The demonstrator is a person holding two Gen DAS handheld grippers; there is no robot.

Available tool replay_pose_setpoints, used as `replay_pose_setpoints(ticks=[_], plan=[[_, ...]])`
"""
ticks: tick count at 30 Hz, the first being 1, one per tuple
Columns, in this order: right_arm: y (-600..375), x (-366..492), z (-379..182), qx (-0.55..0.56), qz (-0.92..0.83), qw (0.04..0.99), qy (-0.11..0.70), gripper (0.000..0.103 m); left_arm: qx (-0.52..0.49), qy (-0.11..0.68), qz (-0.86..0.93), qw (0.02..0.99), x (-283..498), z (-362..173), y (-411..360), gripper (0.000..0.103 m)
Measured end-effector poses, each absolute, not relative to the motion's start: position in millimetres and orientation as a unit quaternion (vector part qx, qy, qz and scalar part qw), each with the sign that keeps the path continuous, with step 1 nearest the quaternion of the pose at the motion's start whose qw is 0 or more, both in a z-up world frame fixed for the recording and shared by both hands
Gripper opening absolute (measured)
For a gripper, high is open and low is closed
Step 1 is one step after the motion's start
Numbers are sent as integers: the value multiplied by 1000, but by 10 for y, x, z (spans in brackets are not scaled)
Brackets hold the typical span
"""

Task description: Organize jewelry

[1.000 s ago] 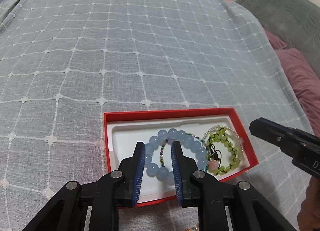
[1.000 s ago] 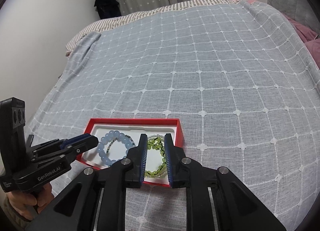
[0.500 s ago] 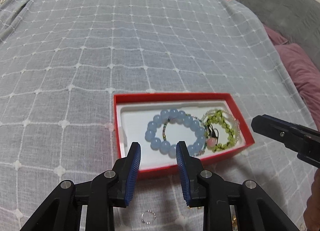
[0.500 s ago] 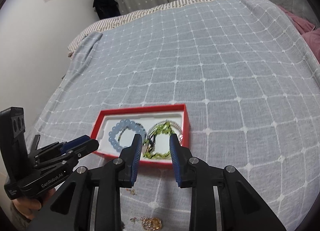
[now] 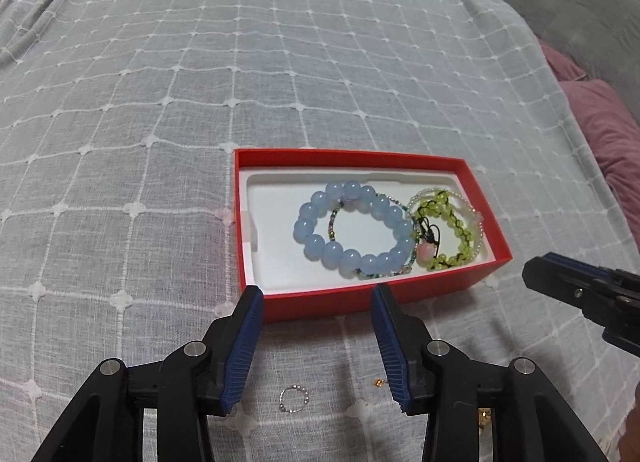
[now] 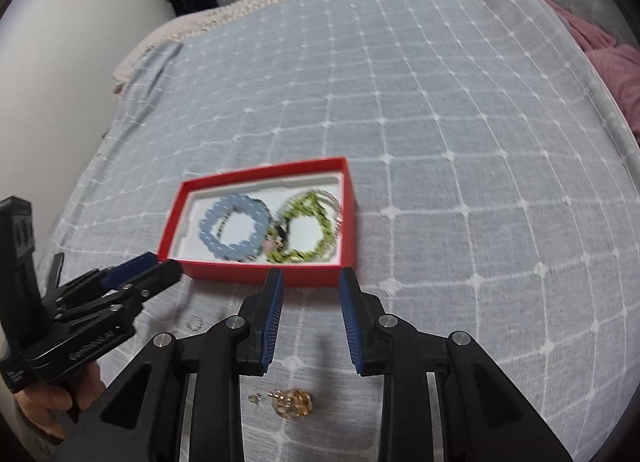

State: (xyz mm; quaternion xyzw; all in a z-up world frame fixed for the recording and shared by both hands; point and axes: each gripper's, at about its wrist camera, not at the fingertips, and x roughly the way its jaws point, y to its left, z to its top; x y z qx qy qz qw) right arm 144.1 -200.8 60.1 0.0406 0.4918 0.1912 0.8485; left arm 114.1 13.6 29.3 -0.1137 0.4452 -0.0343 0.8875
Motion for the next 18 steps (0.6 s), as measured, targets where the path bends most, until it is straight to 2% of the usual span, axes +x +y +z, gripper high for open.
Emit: replay_pose_setpoints(ticks=[4, 18], plan=[[-2039, 1425, 580, 46, 194, 842, 502, 30, -121, 453, -35, 883, 1093, 258, 170, 54], [-1901, 1187, 531, 21, 209, 825, 524, 30, -129, 471, -22, 872, 950, 115, 158, 60]])
